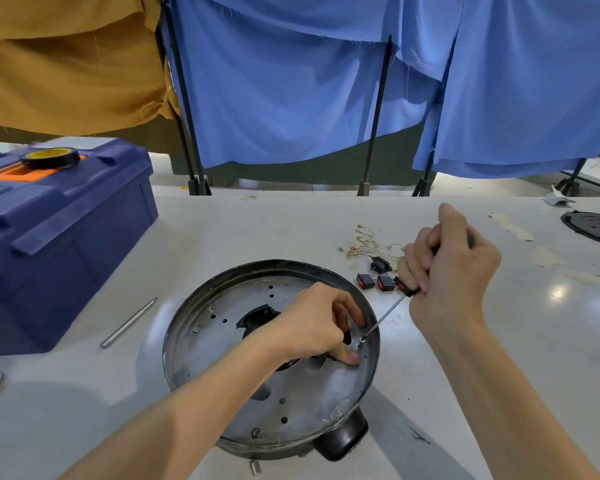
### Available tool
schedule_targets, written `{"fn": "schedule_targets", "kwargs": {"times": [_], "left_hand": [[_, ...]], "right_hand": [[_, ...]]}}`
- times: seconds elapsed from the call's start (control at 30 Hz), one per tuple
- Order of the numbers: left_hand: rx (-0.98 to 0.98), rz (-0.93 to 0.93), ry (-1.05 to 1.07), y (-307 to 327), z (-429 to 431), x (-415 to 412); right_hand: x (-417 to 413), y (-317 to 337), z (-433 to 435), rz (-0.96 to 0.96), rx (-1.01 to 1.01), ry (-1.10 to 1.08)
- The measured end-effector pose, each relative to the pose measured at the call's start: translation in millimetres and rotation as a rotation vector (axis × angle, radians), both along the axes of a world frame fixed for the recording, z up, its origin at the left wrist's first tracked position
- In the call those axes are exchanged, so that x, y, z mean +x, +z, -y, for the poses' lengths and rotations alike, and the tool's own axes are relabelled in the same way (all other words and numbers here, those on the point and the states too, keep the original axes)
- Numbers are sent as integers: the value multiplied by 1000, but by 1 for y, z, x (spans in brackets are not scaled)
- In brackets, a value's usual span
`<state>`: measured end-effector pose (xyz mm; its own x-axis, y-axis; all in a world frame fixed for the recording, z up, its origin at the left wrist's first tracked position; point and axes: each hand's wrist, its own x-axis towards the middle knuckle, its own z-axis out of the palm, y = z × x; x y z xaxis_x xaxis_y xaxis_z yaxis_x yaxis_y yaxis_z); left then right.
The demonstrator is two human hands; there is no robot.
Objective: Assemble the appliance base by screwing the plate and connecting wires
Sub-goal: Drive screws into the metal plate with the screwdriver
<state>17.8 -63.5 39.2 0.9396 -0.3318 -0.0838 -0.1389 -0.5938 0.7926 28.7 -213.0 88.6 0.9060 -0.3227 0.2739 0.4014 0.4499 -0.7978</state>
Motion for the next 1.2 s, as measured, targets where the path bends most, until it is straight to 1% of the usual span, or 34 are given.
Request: {"fn": "schedule_targets", "kwargs": {"times": [0.3,0.5,0.6,0.67,0.73,0.77,0.83,0.9,0.97,1.03,1.13,1.2], "left_hand": [[-11,-20,-1,0,-1,1],[-7,-23,-6,-1,-1,1],[-19,-36,-5,-1,-1,1],[-36,-43,-5,-1,-2,1],[-45,-44,-8,-1,-3,1],[-45,-41,-13,-1,-3,1],[-60,-38,-26,-1,-4,0],[-136,-50,-25,0,-5,-1],[-251,-42,-12,4,-3,-1],[-358,9,-2,7,0,0],[-481,77,-13,10,5,-1],[-572,78,-39,9,5,-5]], "right_hand": [[2,-7,-5,51,-91,-43],[0,-7,-5,57,-76,-27],[-2,-7,-8,95,-122,-4],[-5,-6,-11,102,-139,73],[-6,-3,-10,67,-137,236],[-5,-2,-8,68,-163,304],[-4,1,-3,111,-273,345],[-3,2,-2,156,-353,291],[-2,-1,-3,165,-362,158],[-3,-5,-6,175,-351,53],[-11,-10,-18,244,-347,22],[-15,-10,-28,269,-339,21]]}}
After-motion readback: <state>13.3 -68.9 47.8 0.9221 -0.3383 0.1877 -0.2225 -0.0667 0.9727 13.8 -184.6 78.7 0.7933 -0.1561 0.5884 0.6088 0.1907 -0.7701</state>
